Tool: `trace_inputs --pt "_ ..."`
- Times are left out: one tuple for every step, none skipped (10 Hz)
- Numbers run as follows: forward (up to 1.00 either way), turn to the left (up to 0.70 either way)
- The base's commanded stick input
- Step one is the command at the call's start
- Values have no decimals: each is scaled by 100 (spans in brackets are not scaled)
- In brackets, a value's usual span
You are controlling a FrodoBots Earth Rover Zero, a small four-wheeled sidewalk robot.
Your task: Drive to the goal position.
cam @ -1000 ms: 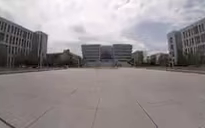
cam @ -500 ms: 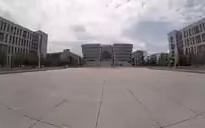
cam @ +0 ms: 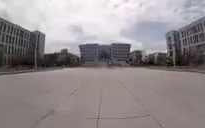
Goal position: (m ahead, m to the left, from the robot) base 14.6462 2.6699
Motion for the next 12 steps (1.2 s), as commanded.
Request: trace_inputs --pt "100 -31" --pt "100 -27" --pt "100 0" --pt "100 0" --pt "100 0" --pt "100 0" --pt "100 0" --pt "100 0" --pt "100 0" --pt "100 0" --pt "100 0" --pt "100 0"
